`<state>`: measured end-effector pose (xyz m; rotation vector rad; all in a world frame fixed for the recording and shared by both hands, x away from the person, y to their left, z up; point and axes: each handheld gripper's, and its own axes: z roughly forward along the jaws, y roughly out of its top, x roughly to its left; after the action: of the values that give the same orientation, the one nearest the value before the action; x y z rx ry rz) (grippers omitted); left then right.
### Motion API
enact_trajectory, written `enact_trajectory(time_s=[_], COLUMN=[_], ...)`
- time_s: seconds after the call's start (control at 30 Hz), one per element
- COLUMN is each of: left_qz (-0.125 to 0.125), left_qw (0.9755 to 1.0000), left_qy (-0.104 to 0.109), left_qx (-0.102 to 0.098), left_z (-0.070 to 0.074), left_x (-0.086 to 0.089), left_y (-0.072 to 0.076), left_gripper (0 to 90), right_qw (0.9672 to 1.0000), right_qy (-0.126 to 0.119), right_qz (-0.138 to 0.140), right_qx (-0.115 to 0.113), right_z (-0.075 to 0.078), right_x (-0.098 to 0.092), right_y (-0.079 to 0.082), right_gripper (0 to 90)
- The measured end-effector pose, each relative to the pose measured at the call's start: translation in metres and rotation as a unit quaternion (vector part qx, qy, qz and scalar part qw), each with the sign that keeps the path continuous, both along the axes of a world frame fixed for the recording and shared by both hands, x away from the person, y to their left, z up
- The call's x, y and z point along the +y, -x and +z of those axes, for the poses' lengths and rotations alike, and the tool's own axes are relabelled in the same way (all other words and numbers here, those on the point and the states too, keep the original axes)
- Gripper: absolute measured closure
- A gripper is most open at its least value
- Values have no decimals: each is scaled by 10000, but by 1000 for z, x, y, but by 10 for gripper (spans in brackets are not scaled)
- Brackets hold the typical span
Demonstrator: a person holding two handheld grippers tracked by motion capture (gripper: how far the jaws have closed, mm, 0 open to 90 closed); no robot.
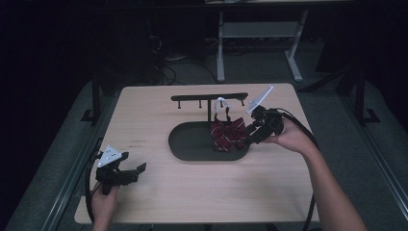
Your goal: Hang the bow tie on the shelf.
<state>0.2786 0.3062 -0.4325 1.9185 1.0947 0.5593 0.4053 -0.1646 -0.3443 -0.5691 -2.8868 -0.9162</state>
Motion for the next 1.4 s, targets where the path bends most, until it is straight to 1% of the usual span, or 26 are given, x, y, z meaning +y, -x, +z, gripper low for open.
enact_trajectory(time_s=[0.17,0.47,0.5,0.53,0.6,0.83,1.07,1.1,1.2,1.4], left_qz=[7,-1,1,1,3,-1,3,1,-3,-3], left_qw=[10000,10000,10000,10000,10000,10000,10000,10000,10000,10000], left_qy=[7,5,-2,-2,7,1,-6,-6,-15,-21], left_qx=[-4,3,4,4,-2,4,10,10,14,25], left_z=[0,0,0,0,0,0,0,0,0,0], left_x=[0,0,0,0,0,-1,-1,-1,-1,-1], left_y=[0,0,0,0,0,0,0,0,0,0], left_gripper=[163,163,163,163,163,163,163,163,163,163], right_qw=[10000,9999,9998,9997,9998,9997,9996,9994,9995,9994], right_qy=[4,-1,65,81,63,6,-39,-10,-38,-68], right_qz=[-43,-79,-101,-102,-89,-140,-201,-234,-231,-258], right_qx=[78,107,159,186,165,203,206,257,212,217], right_z=[-8,-17,-19,-20,-21,-30,-35,-37,-38,-43], right_x=[-4,-7,-7,-7,-8,-15,-22,-24,-26,-31], right_y=[2,5,5,6,6,13,18,20,22,27], right_gripper=[410,403,392,393,395,391,390,386,388,388])
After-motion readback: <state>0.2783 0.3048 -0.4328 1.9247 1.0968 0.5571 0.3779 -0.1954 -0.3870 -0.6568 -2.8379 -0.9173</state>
